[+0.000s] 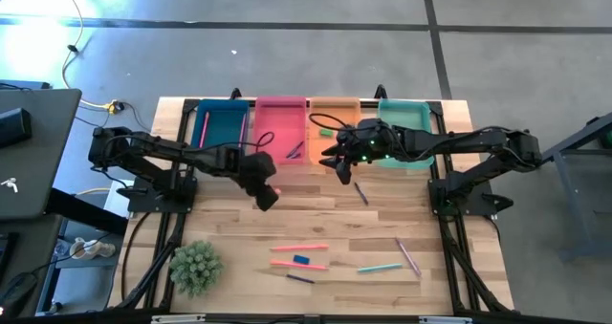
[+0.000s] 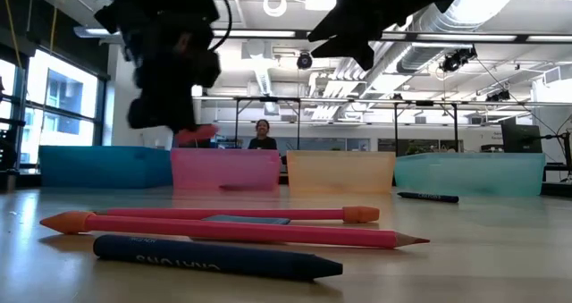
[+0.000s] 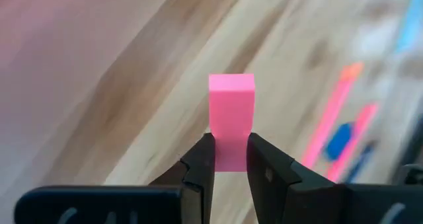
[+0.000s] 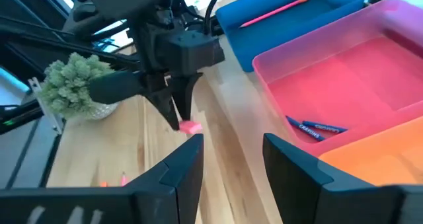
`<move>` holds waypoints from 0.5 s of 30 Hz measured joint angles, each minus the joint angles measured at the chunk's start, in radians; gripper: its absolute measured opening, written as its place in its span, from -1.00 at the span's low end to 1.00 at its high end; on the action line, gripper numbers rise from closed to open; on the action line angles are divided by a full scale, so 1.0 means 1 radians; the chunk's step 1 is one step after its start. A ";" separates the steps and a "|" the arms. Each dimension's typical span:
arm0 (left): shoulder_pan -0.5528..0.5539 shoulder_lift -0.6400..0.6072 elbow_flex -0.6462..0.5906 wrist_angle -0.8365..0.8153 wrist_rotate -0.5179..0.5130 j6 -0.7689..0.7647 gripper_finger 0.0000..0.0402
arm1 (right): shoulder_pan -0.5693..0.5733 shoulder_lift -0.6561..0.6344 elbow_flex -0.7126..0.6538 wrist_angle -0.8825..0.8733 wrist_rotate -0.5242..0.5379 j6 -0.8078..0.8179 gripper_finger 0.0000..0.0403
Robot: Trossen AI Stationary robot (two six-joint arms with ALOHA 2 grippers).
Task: Sort crayons/erasers/pens/pencils in bins
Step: Put the pink eraser into the orange bin
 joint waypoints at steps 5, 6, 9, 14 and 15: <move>-0.001 0.000 0.005 0.227 0.000 0.050 -0.70 | 0.000 0.000 0.000 0.000 -0.005 0.117 -0.26; -0.002 0.000 0.005 0.265 0.000 0.060 -0.70 | 0.000 0.000 0.000 0.000 -0.007 0.145 -0.26; -0.002 0.000 0.005 0.374 0.000 0.103 -0.70 | 0.000 0.000 0.000 0.000 -0.008 0.200 -0.26; -0.001 0.000 0.006 0.484 -0.008 0.186 -0.70 | 0.007 0.000 0.000 0.001 -0.008 0.266 -0.26; 0.000 0.000 0.006 0.492 -0.010 0.214 -0.70 | 0.007 0.000 0.000 0.001 -0.008 0.302 -0.26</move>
